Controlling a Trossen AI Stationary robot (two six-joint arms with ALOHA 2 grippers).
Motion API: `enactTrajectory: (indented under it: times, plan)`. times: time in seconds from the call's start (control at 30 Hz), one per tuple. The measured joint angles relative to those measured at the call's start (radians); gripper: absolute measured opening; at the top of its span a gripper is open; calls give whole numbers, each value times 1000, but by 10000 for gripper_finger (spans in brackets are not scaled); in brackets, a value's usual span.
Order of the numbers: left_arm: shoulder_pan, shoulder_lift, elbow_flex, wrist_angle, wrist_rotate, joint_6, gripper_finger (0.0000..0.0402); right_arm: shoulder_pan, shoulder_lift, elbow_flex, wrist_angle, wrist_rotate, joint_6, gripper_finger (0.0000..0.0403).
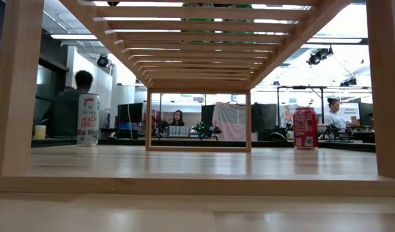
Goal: Place canned beverage on shelf
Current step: Put the top red soda can on the shelf
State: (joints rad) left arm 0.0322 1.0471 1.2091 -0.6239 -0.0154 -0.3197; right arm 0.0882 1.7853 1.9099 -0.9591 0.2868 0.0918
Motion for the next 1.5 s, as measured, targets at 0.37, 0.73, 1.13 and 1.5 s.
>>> enactTrajectory:
  times: [0.37,0.73,1.13,1.5]
  plan:
    - [0,-59,2,0,-30,7,294,-23,-100,0,55,-10,-22,394]
    - [0,-134,2,70,-112,-2,294,-25,-295,0,60,-1,18,394]
    - [0,-137,2,168,-169,44,294,-25,-509,0,-90,81,113,394]
    - [0,-137,2,222,-208,63,294,-25,-549,0,-124,98,136,394]
